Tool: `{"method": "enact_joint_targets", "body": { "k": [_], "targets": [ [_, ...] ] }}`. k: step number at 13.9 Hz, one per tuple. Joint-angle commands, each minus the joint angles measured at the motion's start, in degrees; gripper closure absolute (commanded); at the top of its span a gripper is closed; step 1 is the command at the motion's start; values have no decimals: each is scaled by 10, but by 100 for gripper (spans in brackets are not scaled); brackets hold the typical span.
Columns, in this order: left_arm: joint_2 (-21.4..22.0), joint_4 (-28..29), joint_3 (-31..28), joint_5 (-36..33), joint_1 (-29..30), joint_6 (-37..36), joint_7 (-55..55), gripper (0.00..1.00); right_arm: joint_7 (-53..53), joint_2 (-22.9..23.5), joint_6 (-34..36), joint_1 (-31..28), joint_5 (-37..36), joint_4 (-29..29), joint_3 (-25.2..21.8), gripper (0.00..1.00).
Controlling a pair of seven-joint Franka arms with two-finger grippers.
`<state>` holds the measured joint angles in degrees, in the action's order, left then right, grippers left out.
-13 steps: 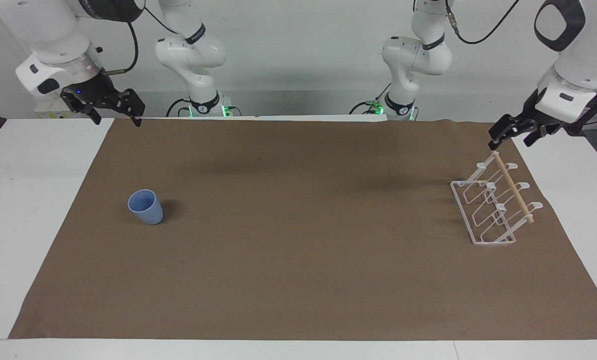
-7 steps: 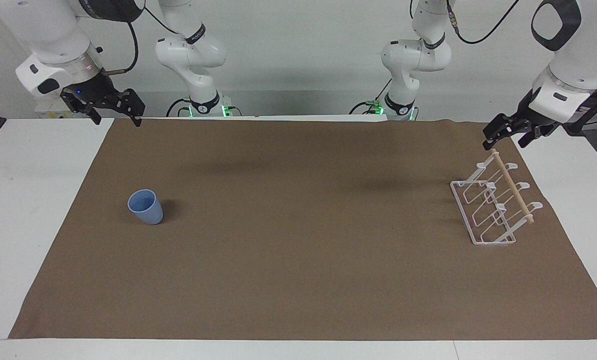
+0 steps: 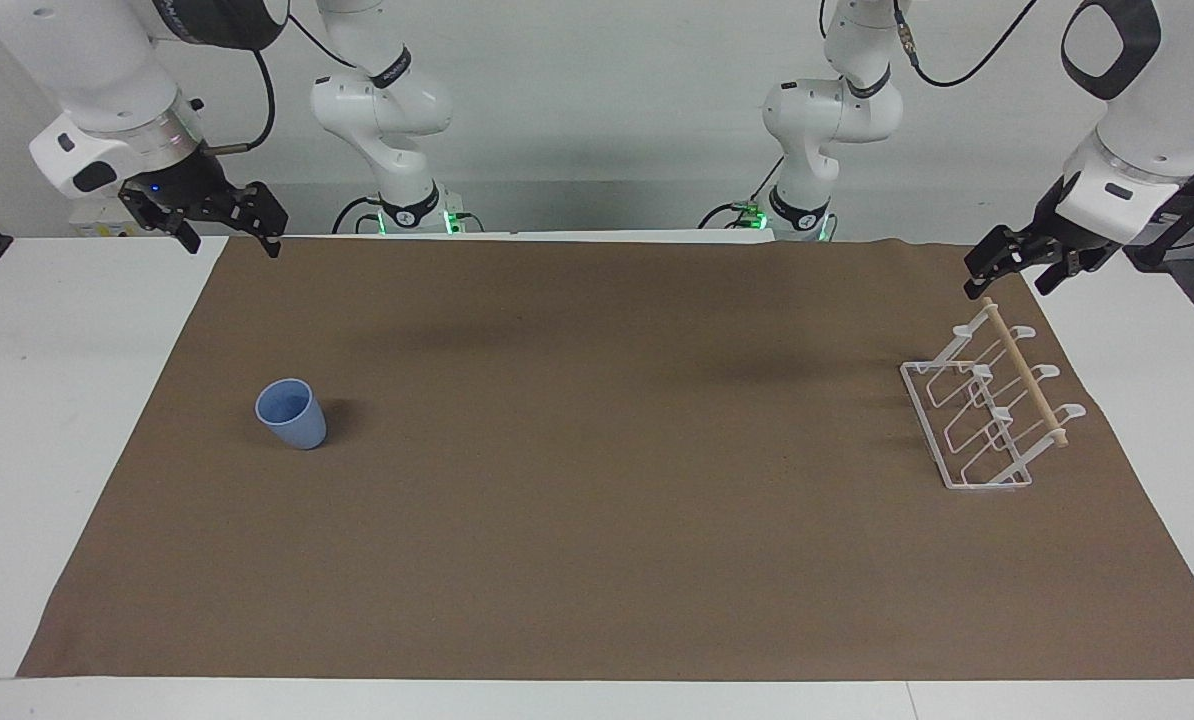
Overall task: Hang cup on cup holder
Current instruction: 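Grasp the light blue cup rim with the right gripper, then lift the cup and carry it toward the left gripper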
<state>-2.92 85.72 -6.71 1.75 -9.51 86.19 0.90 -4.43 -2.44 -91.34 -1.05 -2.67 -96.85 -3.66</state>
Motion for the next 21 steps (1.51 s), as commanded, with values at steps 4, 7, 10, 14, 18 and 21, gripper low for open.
{"method": "enact_joint_targets", "body": {
  "k": [4,7,10,14,18,21],
  "targets": [
    [17,15,8,-44,-32,-1,6,0,-47,-10,-136,-39,21,-152,0,0],
    [25,26,7,-43,-32,1,5,0,-89,32,-232,-56,22,-190,0,0],
    [30,23,2,-32,-27,4,8,0,-118,71,-290,-65,43,-191,0,1],
    [34,23,3,-32,-32,-6,5,0,-120,107,-328,-65,46,-186,0,5],
    [35,26,2,-32,-25,-5,6,0,-144,118,-343,-66,46,-189,-1,26],
    [35,26,2,-32,-20,-5,7,0,-179,127,-343,-79,46,-190,0,57]
  ]
}}
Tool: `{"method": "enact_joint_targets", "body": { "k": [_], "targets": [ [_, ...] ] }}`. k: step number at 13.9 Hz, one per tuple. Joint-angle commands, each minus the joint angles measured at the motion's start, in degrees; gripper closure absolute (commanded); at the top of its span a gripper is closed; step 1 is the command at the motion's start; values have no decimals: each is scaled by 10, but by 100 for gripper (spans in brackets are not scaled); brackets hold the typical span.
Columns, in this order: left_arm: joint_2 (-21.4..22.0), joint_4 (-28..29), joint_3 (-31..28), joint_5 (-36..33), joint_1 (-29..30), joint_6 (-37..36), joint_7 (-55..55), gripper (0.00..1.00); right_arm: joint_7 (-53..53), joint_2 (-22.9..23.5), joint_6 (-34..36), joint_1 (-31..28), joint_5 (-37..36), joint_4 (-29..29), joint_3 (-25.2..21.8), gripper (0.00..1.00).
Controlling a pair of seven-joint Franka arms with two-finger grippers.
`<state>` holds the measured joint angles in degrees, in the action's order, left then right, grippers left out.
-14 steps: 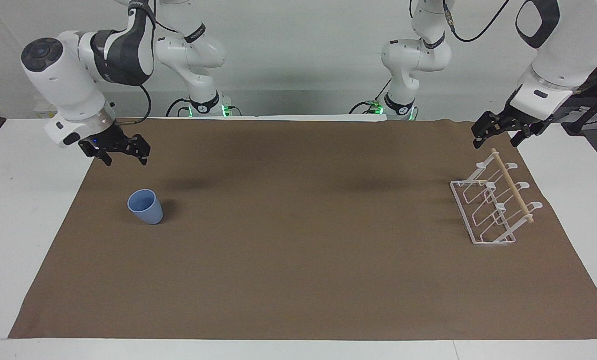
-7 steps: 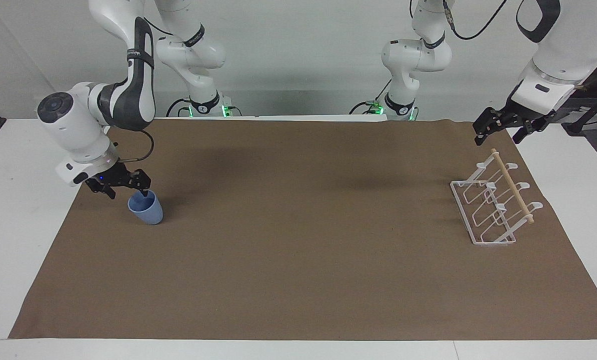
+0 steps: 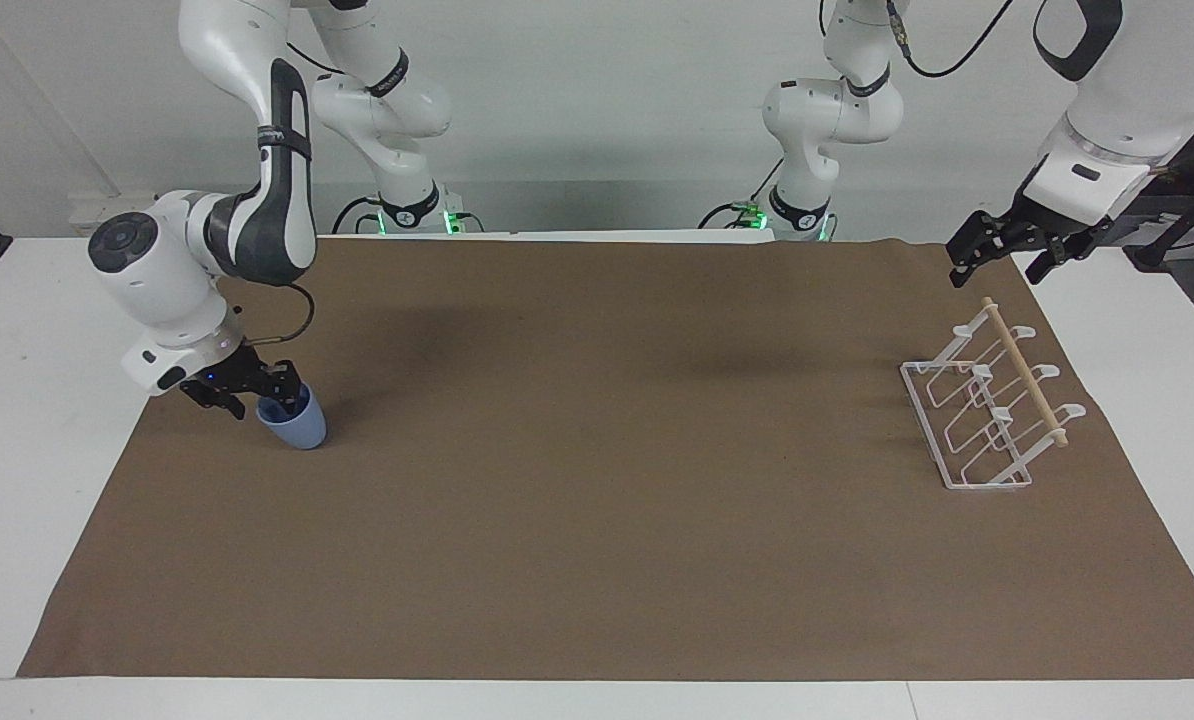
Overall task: Hang cup on cup holder
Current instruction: 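Lift the cup and carry it toward the left gripper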
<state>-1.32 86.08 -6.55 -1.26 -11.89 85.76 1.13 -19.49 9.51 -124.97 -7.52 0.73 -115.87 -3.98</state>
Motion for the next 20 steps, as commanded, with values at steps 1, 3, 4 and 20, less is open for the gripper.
{"method": "enact_joint_targets", "body": {
  "k": [1,3,4,20],
  "targets": [
    [19,22,0,-2,4,-1,5,0,-28,9,-5,-14,12,0,3,65],
    [19,22,0,-2,4,-1,4,0,-29,8,-4,-12,12,-2,3,90],
    [19,22,0,-2,4,-1,4,0,-29,8,-3,-8,12,-3,3,100],
    [18,22,45,-2,74,9,-30,0,39,-34,375,5,317,170,72,100]
  ]
}}
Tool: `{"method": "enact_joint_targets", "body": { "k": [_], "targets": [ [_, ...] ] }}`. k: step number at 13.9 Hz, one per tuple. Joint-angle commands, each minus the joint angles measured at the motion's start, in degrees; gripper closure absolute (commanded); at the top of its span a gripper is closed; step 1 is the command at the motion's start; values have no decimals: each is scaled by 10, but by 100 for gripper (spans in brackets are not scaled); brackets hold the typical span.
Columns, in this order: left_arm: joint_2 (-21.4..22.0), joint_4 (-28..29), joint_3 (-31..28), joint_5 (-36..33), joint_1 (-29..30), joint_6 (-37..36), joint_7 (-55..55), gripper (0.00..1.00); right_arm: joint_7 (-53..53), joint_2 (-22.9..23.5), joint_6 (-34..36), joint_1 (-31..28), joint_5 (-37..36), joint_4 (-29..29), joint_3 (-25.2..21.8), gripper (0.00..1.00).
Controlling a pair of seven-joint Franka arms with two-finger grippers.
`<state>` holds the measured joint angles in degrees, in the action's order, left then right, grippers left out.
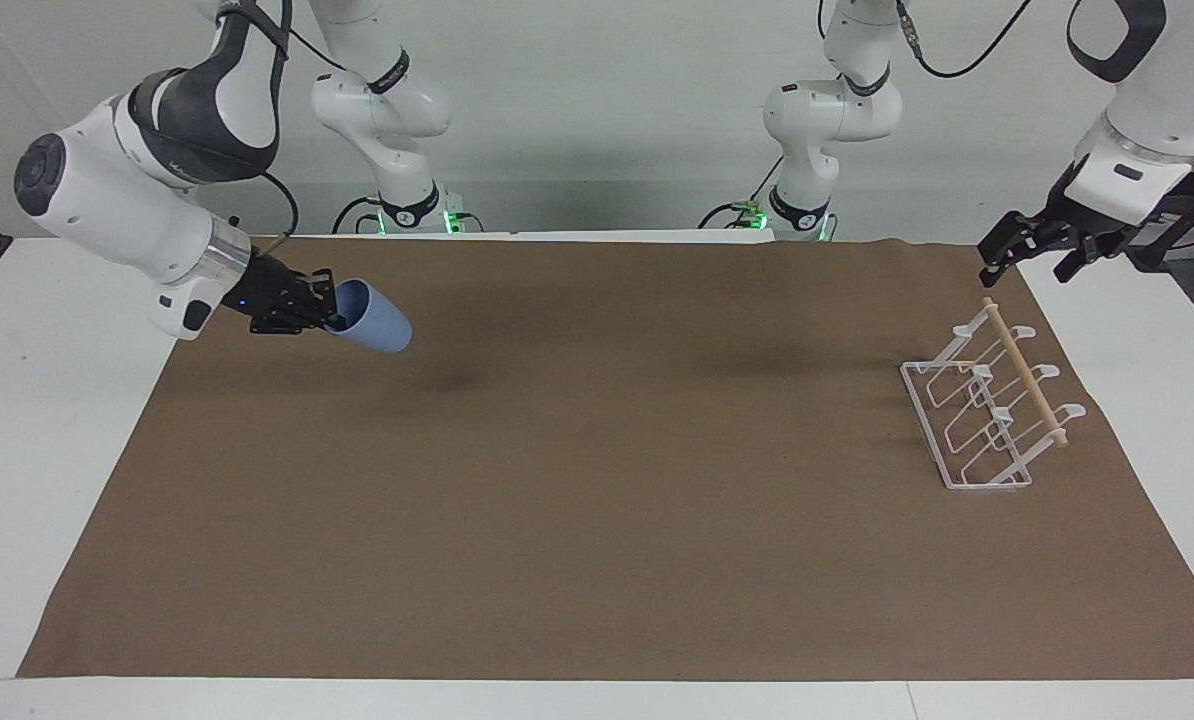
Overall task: Hang cup on cup holder
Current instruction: 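Lift the cup and carry it toward the left gripper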
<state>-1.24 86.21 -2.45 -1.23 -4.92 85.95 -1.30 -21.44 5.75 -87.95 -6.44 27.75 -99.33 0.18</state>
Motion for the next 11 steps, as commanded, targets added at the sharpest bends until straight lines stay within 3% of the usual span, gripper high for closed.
{"method": "enact_joint_targets", "body": {
  "k": [1,3,6,9,11],
  "targets": [
    [19,20,5,-3,4,4,-4,0,124,4,0,-6,76,4,52,100],
    [19,22,5,-3,3,4,-4,0,253,6,-13,-6,168,4,89,100],
    [19,22,3,-3,11,4,-5,0,355,4,-22,4,280,2,104,100],
    [20,26,7,-4,-11,11,2,0,420,3,-117,82,289,-14,105,100],
    [29,35,7,-1,-13,5,88,0,477,1,-172,135,295,-23,105,100]
  ]
}}
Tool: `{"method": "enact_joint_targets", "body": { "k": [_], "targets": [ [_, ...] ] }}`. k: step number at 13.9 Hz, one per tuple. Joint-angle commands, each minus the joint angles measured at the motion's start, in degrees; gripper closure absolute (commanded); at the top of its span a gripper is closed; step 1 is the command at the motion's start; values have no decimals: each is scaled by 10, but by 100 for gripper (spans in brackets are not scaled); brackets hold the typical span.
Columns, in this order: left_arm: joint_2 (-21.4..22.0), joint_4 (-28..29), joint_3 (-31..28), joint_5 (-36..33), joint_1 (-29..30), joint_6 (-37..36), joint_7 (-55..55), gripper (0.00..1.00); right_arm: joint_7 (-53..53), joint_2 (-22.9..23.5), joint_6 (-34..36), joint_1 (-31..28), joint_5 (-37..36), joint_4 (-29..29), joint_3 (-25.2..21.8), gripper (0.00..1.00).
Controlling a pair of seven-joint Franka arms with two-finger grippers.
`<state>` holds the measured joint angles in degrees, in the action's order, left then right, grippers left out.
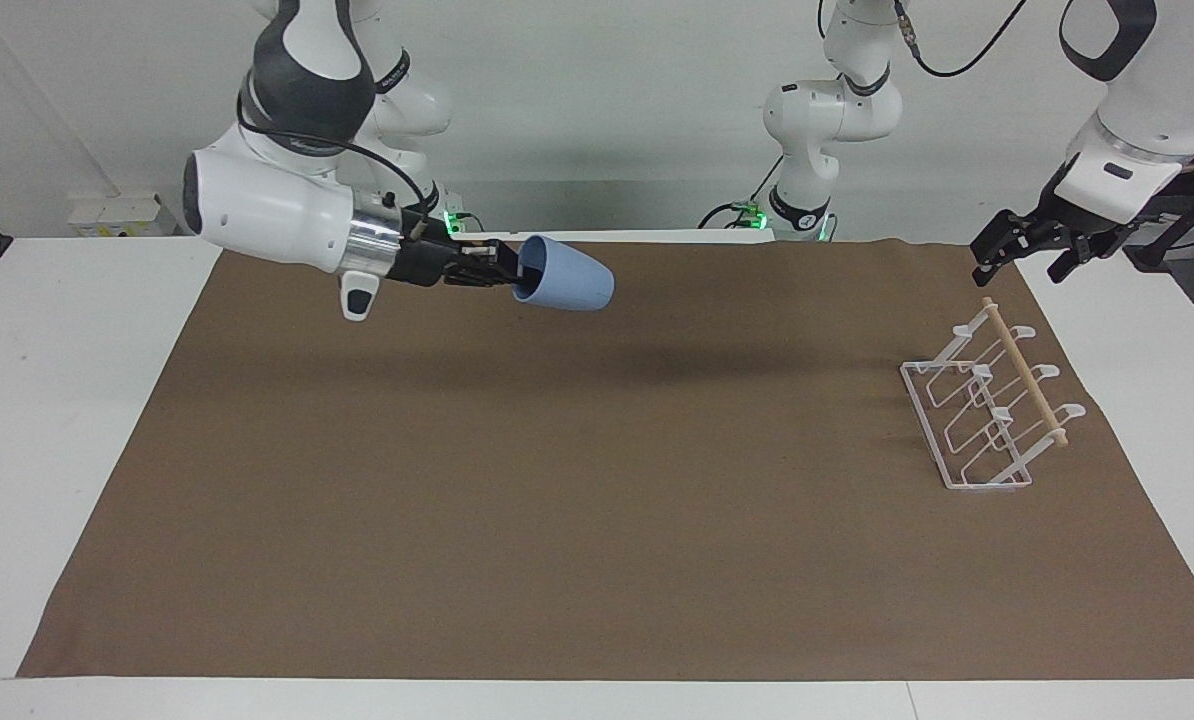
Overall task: Hang cup on cup holder
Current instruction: 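Lift the cup and carry it toward the left gripper, then close the left gripper on the cup while the right gripper holds it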
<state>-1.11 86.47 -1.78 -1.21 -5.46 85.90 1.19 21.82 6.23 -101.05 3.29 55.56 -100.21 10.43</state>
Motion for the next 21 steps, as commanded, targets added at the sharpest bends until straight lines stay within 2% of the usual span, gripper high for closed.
{"method": "enact_joint_targets", "body": {
  "k": [1,3,5,7,8,10,14,17,21],
  "targets": [
    [29,36,4,2,-23,14,139,0,62,-4,-69,53,18,-22,3,100],
    [46,84,5,37,-83,73,287,0,83,-10,-122,67,63,-58,4,100],
    [45,107,6,121,-119,103,476,0,81,10,-134,68,128,-62,3,100],
    [43,113,5,232,-120,110,616,0,80,22,-154,79,131,-64,3,100],
    [43,126,7,266,-123,130,683,0,80,27,-155,82,131,-63,3,100],
    [38,144,7,302,-171,201,787,0,80,28,-162,87,131,-64,3,100],
    [16,155,7,342,-178,262,846,0,81,27,-163,88,131,-69,3,100],
    [9,156,7,355,-214,256,865,0,81,26,-174,95,132,-72,3,100],
    [-11,161,7,369,-234,269,875,0,82,26,-175,100,132,-72,3,100]
  ]
}}
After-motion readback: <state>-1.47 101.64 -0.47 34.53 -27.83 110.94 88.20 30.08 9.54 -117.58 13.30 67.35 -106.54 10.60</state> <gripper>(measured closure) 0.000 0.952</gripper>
